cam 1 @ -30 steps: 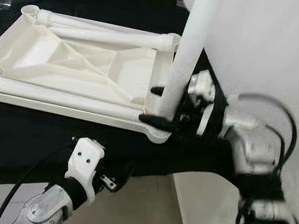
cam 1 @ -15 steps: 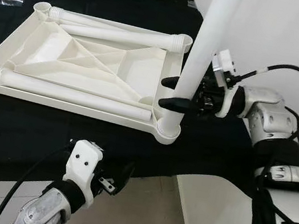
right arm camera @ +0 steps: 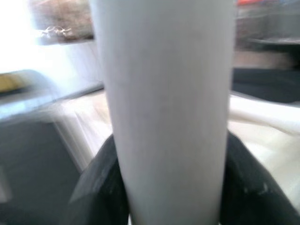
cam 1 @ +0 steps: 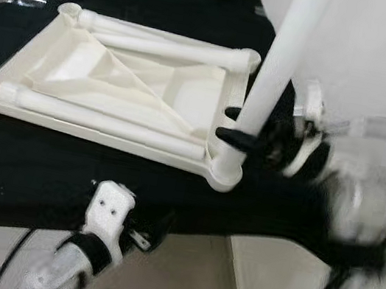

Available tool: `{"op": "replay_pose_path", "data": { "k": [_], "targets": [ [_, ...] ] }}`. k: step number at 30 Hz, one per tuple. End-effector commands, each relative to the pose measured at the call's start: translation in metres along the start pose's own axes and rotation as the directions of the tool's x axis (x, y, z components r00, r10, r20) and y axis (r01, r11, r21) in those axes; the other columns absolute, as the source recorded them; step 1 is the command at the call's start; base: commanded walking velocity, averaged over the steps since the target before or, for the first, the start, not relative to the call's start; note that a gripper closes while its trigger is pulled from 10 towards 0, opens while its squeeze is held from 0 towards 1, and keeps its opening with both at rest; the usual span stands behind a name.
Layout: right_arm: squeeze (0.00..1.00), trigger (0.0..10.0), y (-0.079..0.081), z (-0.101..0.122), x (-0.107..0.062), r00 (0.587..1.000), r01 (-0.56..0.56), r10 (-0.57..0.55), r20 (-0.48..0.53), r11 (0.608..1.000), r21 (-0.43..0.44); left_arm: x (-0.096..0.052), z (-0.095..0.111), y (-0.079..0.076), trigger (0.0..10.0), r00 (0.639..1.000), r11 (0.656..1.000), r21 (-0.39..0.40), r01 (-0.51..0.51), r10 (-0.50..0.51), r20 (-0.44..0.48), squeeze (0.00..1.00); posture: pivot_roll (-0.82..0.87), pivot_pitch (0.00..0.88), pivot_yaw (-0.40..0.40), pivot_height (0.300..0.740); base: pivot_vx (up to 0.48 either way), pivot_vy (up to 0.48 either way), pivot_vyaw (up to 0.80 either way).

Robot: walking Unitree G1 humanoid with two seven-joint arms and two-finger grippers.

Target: Building children table

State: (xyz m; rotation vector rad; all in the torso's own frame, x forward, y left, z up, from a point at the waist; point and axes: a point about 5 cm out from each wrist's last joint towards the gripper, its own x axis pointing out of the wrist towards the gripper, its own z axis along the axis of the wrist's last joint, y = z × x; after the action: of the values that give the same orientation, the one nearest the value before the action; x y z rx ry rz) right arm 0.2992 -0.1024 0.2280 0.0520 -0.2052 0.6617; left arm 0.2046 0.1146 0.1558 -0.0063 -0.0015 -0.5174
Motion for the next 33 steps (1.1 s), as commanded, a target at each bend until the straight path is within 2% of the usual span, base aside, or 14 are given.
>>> {"op": "replay_pose_path", "data": {
  "k": [1, 2, 5, 10, 11, 12, 13, 14, 15, 16, 24, 25, 28, 33],
  "targets": [
    [0.00, 0.0, -0.014, -0.053, -0.028, 0.875, 0.387, -0.361, -0.322, 0.922, 0.018, -0.003, -0.004, 0.000, 10.0, 1.000, 1.000, -0.005, -0.002, 0.002, -0.016, 0.00, 0.04, 0.257, -0.047, 0.740, 0.000, 0.000, 0.00],
    [0.00, 0.0, -0.007, -0.058, -0.041, 0.810, 0.505, -0.473, -0.347, 0.863, 0.000, -0.003, -0.003, 0.001, 10.0, 1.000, 1.000, -0.003, -0.004, 0.003, -0.015, 0.00, 0.04, 0.257, -0.047, 0.740, 0.000, 0.000, 0.00],
    [0.00, 0.0, 0.012, -0.047, -0.008, 0.910, 0.340, -0.334, -0.246, 0.940, -0.019, 0.001, -0.004, 0.005, 10.0, 1.000, 1.000, 0.006, 0.011, -0.011, -0.017, 0.00, 0.02, 0.236, -0.012, 0.740, 0.000, 0.000, 0.00],
    [0.00, 0.0, 0.013, -0.044, 0.004, 0.931, 0.292, -0.291, -0.222, 0.956, -0.028, 0.003, -0.005, 0.006, 10.0, 1.000, 1.000, 0.011, 0.022, -0.022, -0.019, 0.00, 0.03, 0.222, -0.019, 0.740, 0.000, 0.000, 0.00],
    [0.00, 2.8, 0.015, -0.043, 0.004, 0.923, 0.312, -0.305, -0.234, 0.950, -0.007, 0.004, -0.005, 0.006, 10.0, 1.000, 1.000, 0.013, 0.023, -0.023, -0.018, 0.00, 0.03, 0.215, -0.020, 0.740, 0.000, 0.000, 0.00],
    [0.00, 10.0, 0.013, -0.038, 0.006, 0.930, 0.297, -0.285, -0.234, 0.955, 0.017, 0.005, -0.005, 0.007, 10.0, 1.000, 1.000, 0.017, 0.015, -0.014, -0.014, 0.00, 0.03, 0.217, -0.025, 0.740, 0.000, 0.000, 0.00],
    [0.00, 10.0, 0.013, -0.038, 0.006, 0.930, 0.297, -0.285, -0.234, 0.955, 0.017, 0.005, -0.005, 0.007, 10.0, 1.000, 1.000, 0.017, 0.015, -0.014, -0.014, 0.00, 0.03, 0.217, -0.025, 0.740, 0.000, 0.000, 0.00],
    [0.14, 10.0, 0.012, -0.032, 0.008, 0.934, 0.293, -0.278, -0.226, 0.955, 0.036, 0.006, -0.005, 0.007, 10.0, 1.000, 1.000, 0.019, 0.008, -0.008, -0.010, 0.00, 0.03, 0.218, -0.027, 0.740, 0.000, 0.000, 0.00],
    [0.91, 10.0, 0.012, -0.027, 0.010, 0.946, 0.260, -0.243, -0.216, 0.964, 0.053, 0.006, -0.004, 0.007, 10.0, 1.000, 1.000, 0.019, 0.002, -0.002, -0.007, 0.00, 0.03, 0.219, -0.031, 0.740, 0.000, 0.000, 0.00],
    [1.00, 10.0, 0.011, -0.024, 0.011, 0.953, 0.236, -0.219, -0.208, 0.970, 0.061, 0.006, -0.004, 0.007, 10.0, 1.000, 1.000, 0.020, 0.000, 0.000, -0.005, 0.00, 0.03, 0.219, -0.031, 0.740, 0.000, 0.000, 0.00],
    [1.00, 10.0, -0.005, 0.010, 0.022, 0.956, -0.285, 0.285, -0.068, 0.958, 0.020, 0.005, -0.004, 0.005, 10.0, 1.000, 1.000, 0.015, 0.003, -0.003, -0.002, 0.00, 0.04, 0.219, -0.038, 0.740, 0.000, 0.000, 0.00],
    [0.00, 10.0, -0.009, 0.016, 0.021, 0.870, -0.484, 0.476, -0.125, 0.874, -0.045, 0.004, -0.004, 0.004, 10.0, 1.000, 1.000, 0.013, 0.006, -0.006, -0.004, 0.00, 0.06, 0.223, -0.035, 0.740, 0.000, 0.000, 0.00],
    [0.00, 10.0, -0.014, 0.021, 0.021, 0.806, -0.586, 0.571, -0.157, 0.808, -0.067, 0.002, -0.004, 0.003, 10.0, 1.000, 1.000, 0.012, 0.008, -0.008, -0.005, 0.00, 0.06, 0.225, -0.032, 0.740, 0.000, 0.000, 0.00],
    [0.00, 10.0, -0.032, 0.034, 0.034, 0.788, -0.611, 0.597, -0.150, 0.788, -0.076, 0.000, -0.004, 0.001, 10.0, 1.000, 1.000, 0.009, 0.010, -0.010, -0.011, 0.00, 0.08, 0.231, -0.027, 0.740, 0.000, 0.000, 0.00]
  ]
}}
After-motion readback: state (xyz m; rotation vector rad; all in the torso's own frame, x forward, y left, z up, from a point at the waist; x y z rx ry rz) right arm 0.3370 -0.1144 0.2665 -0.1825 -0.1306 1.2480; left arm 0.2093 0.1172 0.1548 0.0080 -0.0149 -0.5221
